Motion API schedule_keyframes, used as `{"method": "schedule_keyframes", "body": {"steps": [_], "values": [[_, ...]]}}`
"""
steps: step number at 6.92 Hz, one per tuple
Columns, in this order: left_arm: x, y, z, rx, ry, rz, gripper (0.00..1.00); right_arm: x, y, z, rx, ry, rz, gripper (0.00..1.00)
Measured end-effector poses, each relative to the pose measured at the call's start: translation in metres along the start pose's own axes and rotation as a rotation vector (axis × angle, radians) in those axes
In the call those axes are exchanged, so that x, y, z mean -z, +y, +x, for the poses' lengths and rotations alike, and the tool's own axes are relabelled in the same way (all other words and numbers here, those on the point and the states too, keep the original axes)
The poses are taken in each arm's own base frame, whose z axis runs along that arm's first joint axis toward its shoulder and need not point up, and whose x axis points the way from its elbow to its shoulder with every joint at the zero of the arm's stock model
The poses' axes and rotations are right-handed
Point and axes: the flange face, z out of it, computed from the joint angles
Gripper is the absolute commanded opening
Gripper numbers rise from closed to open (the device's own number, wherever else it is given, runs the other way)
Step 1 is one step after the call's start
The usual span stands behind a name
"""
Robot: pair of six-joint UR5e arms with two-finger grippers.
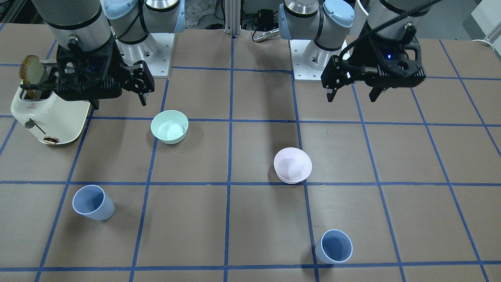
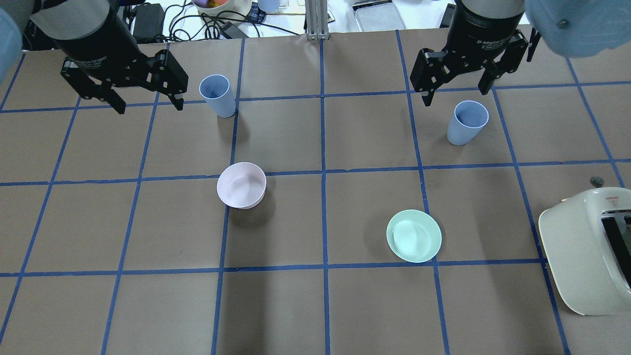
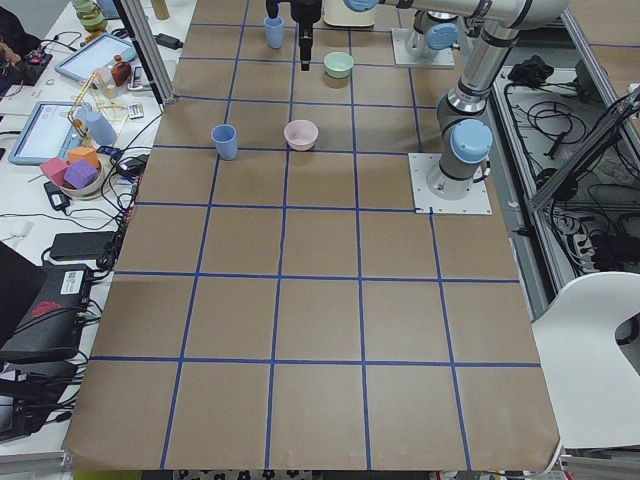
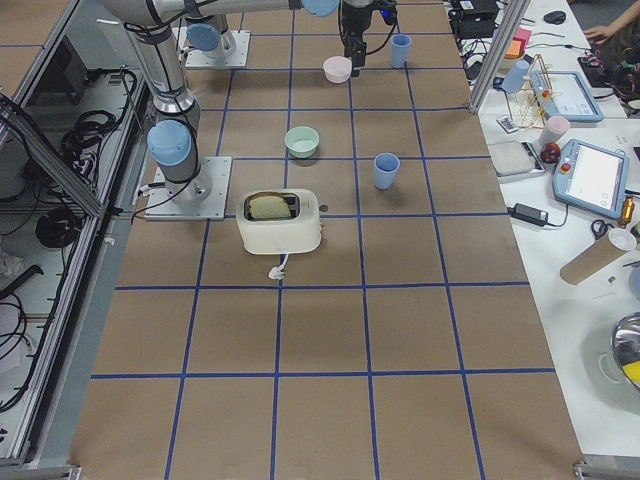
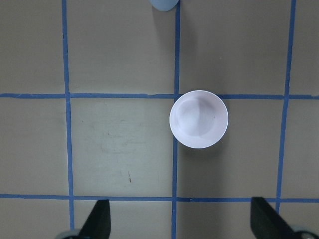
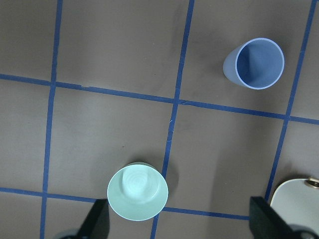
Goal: Stack blue cups with both arms
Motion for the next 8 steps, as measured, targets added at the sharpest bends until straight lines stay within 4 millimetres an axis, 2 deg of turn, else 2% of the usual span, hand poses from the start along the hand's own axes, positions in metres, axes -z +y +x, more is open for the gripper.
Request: {"method": "schedule_keyframes", "body": {"steps": [3, 4, 5, 6, 7, 8], "values": [[-0.079, -0.125, 0.003, -0.017, 0.045, 0.021, 1.00, 0.000, 0.000, 0.001, -0.002, 0.001, 0.000, 1.00], [-0.108, -0.164, 0.003, -0.032, 0.044, 0.012, 1.00, 0.000, -0.001, 0.001, -0.002, 0.002, 0.000, 1.00], [-0.142, -0.194, 0.003, -0.048, 0.040, 0.002, 1.00, 0.000, -0.001, 0.001, -0.003, 0.002, -0.001, 1.00], [-0.175, -0.213, 0.002, -0.058, 0.029, -0.010, 1.00, -0.001, -0.001, 0.002, -0.003, 0.002, -0.001, 1.00], [-0.199, -0.222, 0.003, -0.063, 0.018, -0.026, 0.87, 0.000, 0.000, 0.002, -0.003, 0.002, -0.001, 1.00], [-0.217, -0.225, 0.008, -0.068, 0.014, -0.041, 0.83, -0.001, 0.001, 0.002, -0.001, 0.001, -0.001, 1.00]]}}
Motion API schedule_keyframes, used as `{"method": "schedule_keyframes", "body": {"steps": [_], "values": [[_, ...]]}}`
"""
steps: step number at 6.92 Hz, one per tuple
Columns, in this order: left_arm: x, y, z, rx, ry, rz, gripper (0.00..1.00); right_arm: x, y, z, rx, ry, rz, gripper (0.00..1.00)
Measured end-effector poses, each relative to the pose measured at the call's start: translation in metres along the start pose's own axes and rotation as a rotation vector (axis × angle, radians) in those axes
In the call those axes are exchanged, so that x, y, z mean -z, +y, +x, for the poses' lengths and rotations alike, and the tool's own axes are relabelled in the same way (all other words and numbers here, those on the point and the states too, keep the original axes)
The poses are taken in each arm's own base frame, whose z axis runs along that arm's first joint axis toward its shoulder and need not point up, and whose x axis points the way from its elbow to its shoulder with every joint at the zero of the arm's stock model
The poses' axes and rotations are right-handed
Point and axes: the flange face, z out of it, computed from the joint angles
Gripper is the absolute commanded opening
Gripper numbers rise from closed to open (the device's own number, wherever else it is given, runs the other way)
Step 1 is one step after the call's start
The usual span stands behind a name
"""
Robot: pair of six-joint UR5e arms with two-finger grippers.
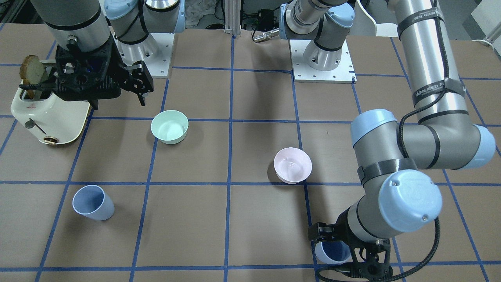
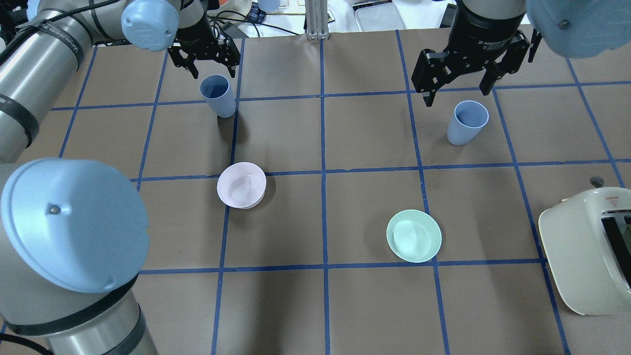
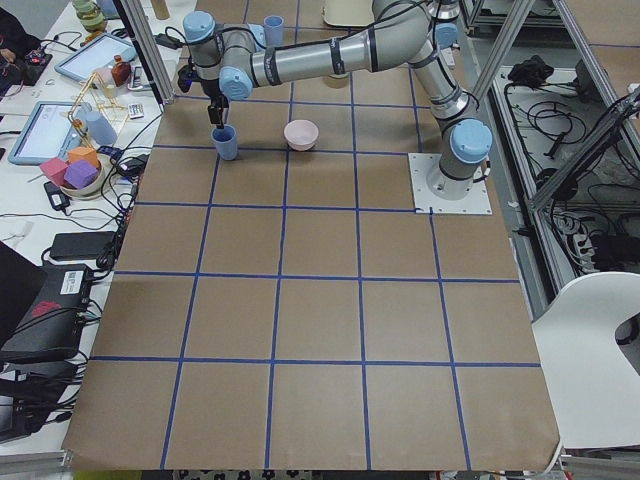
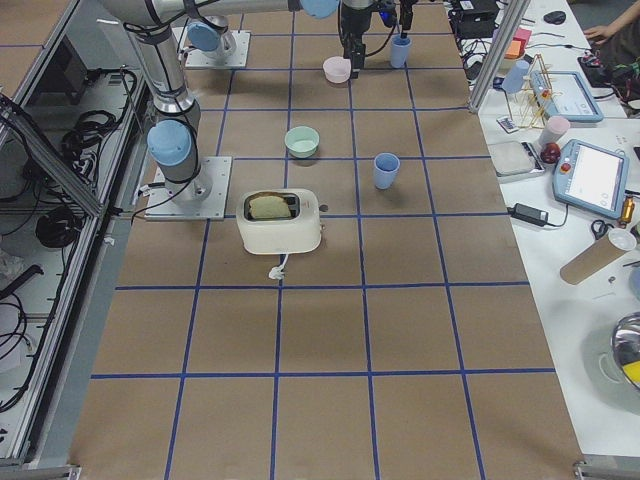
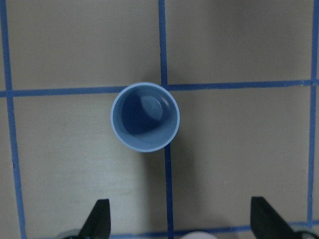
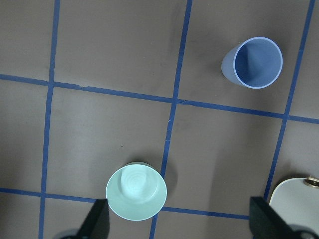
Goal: Stack blue cups with both arms
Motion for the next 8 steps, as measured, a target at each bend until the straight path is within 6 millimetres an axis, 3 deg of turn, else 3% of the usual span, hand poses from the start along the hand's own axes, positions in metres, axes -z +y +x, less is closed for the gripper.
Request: {"method": "schedule_keyframes", "body": {"steps": [2, 3, 6, 7, 8], "values": [[-0.023, -0.003, 0.013, -0.016, -0.002, -0.022, 0.24, 0.000, -0.001, 0.000, -0.001, -0.001, -0.001, 1.00], [-0.030, -0.005, 0.015, -0.024, -0.003, -0.024, 0.00, -0.001, -0.001, 0.000, -0.002, -0.001, -0.002, 1.00], [-0.045, -0.013, 0.014, -0.030, -0.017, 0.006, 0.00, 0.000, 0.001, -0.001, 0.001, -0.001, 0.001, 1.00], [-0.034, -0.011, 0.020, -0.036, -0.034, 0.019, 0.00, 0.002, 0.001, -0.001, 0.001, -0.002, 0.004, 1.00], [-0.015, -0.004, 0.043, -0.053, -0.040, 0.037, 0.00, 0.004, 0.001, -0.001, 0.000, -0.003, 0.008, 1.00]]}}
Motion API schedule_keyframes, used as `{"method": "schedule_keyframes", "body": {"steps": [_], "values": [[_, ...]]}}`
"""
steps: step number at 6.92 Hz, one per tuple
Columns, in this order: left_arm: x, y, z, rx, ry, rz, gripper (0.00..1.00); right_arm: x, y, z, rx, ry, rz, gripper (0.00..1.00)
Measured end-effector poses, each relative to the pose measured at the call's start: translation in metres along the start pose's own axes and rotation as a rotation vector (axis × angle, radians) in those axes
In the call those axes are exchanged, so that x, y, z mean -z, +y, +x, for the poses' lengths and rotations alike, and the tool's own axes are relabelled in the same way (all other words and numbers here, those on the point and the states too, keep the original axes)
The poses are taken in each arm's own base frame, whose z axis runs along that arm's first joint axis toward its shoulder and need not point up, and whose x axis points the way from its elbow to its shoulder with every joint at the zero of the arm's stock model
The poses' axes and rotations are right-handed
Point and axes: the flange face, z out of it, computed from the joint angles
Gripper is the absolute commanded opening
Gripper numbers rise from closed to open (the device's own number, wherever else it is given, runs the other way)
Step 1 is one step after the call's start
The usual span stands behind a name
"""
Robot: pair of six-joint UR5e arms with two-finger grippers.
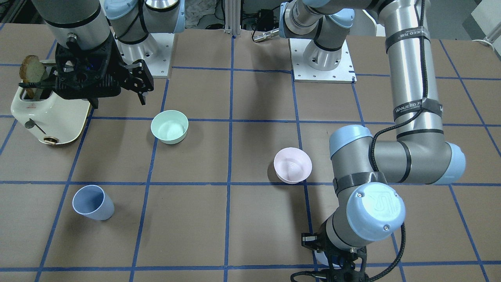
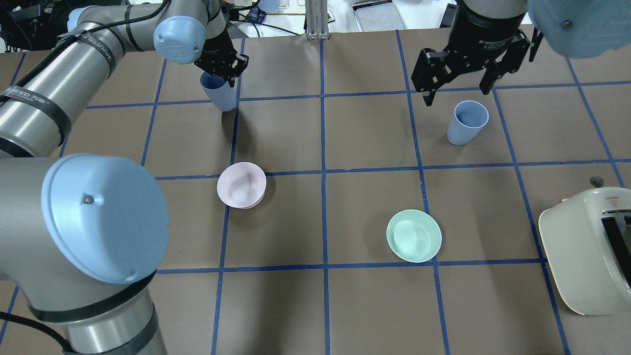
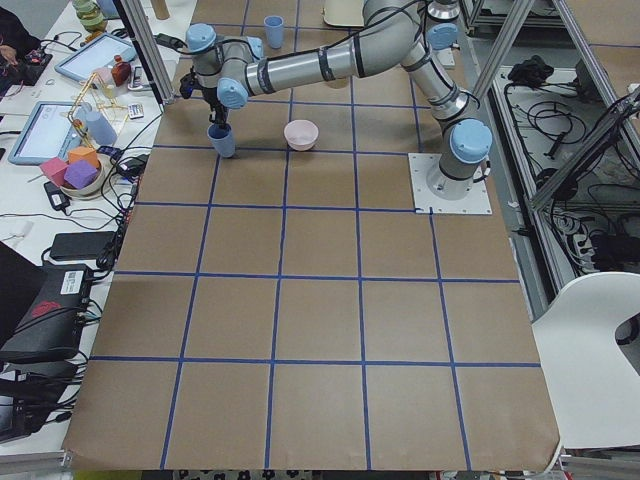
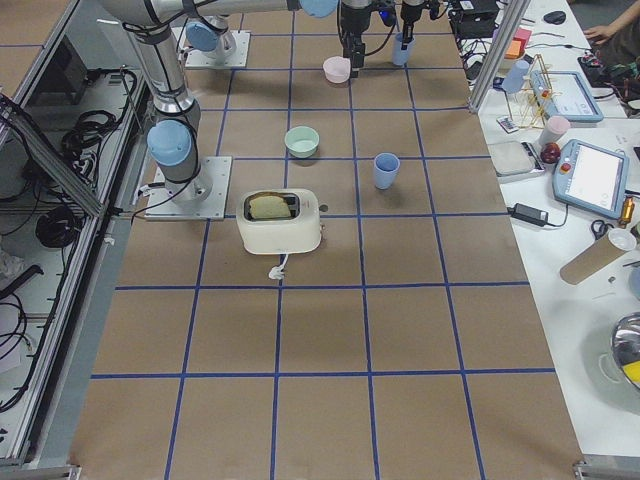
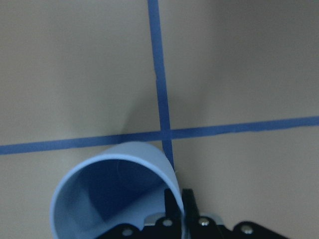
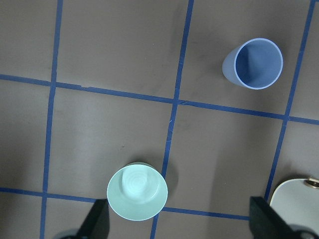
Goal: Stack blue cups with both arms
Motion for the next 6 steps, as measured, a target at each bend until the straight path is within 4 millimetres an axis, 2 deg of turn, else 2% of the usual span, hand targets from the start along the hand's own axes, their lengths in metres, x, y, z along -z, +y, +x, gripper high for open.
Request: {"method": "schedule_keyframes", "body": {"steps": [1, 2, 3, 4, 5, 6], "values": [[0.020, 0.010, 0.044, 0.005, 0.007, 0.018, 0.00, 0.001, 0.000, 0.000, -0.001, -0.001, 0.002, 1.00], [0.030, 0.024, 0.098, 0.030, 0.030, 0.023, 0.00, 0.000, 0.000, 0.000, -0.002, -0.002, 0.000, 1.00], [0.033, 0.043, 0.150, 0.024, 0.062, 0.009, 0.00, -0.001, 0.000, 0.000, -0.001, -0.002, -0.003, 1.00], [0.029, 0.068, 0.193, -0.004, 0.083, -0.027, 0.00, -0.001, 0.000, 0.001, 0.000, -0.001, -0.005, 1.00], [0.016, 0.089, 0.215, -0.025, 0.085, -0.069, 0.00, -0.002, 0.000, 0.002, -0.001, -0.001, -0.005, 1.00], [0.001, 0.104, 0.224, -0.034, 0.079, -0.107, 0.00, -0.003, 0.000, 0.004, -0.004, 0.000, -0.007, 1.00]]}}
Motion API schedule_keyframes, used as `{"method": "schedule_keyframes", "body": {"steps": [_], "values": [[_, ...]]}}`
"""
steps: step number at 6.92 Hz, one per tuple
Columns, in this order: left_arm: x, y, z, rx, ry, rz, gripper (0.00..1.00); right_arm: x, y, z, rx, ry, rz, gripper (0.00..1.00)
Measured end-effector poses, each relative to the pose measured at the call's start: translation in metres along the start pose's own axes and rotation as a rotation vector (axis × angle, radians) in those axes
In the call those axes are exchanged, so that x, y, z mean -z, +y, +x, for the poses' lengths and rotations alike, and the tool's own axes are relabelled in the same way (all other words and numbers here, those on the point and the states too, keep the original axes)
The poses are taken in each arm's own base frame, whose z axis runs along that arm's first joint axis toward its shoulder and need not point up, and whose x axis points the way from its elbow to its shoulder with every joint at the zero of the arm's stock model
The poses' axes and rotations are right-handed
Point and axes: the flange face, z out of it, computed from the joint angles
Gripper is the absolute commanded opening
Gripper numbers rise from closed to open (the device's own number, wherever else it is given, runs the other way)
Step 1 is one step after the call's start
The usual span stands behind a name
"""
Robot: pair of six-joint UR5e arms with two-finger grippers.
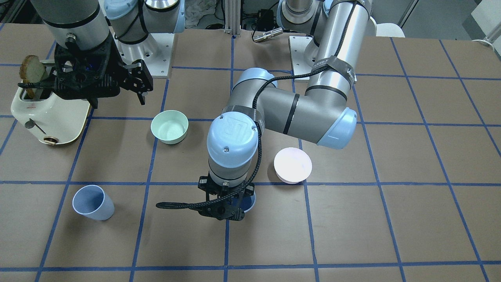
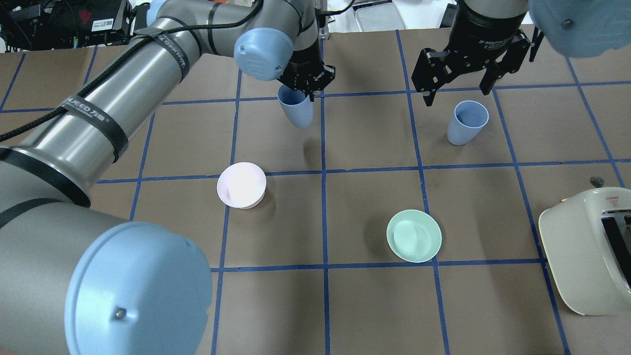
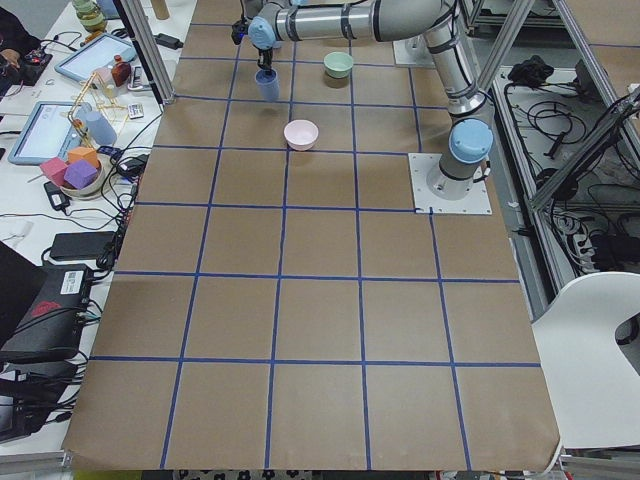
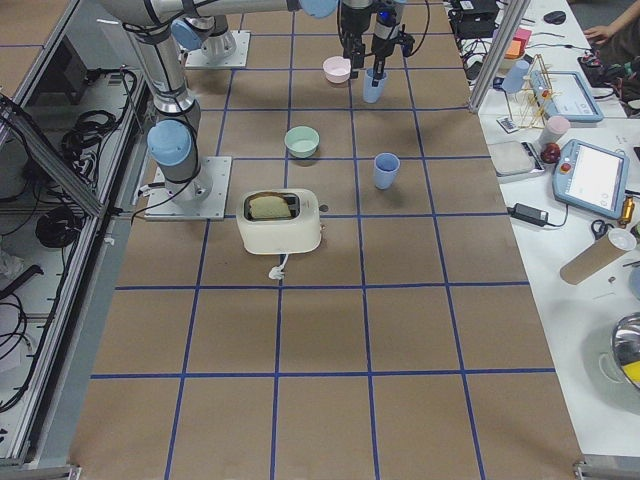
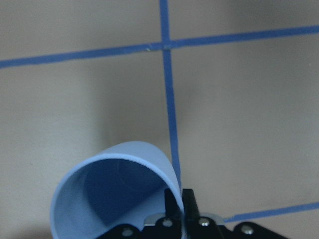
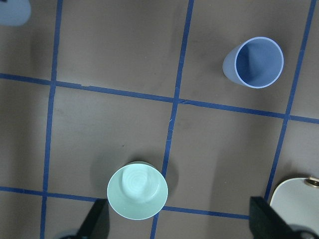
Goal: Stack blue cups with both arms
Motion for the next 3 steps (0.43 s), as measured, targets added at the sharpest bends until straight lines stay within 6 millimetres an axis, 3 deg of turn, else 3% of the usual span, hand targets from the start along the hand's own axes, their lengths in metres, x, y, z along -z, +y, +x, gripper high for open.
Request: {"method": "schedule_keyframes", "body": {"steps": [1, 2, 3], "values": [[-0.0097, 0.0088, 0.0025, -0.003, -0.002, -0.024, 0.00, -0.0013, -0.0003, 0.0026, -0.004, 0.001, -0.002, 1.00], [-0.0151, 0.0140, 0.0047, -0.004, 0.002, -0.039, 0.56, -0.0016, -0.0009, 0.0066, -0.011, 0.001, -0.002, 1.00], [-0.0188, 0.0167, 0.0060, -0.005, 0.009, -0.050, 1.00, -0.0024, -0.0015, 0.0120, -0.021, -0.001, -0.003, 1.00]]}}
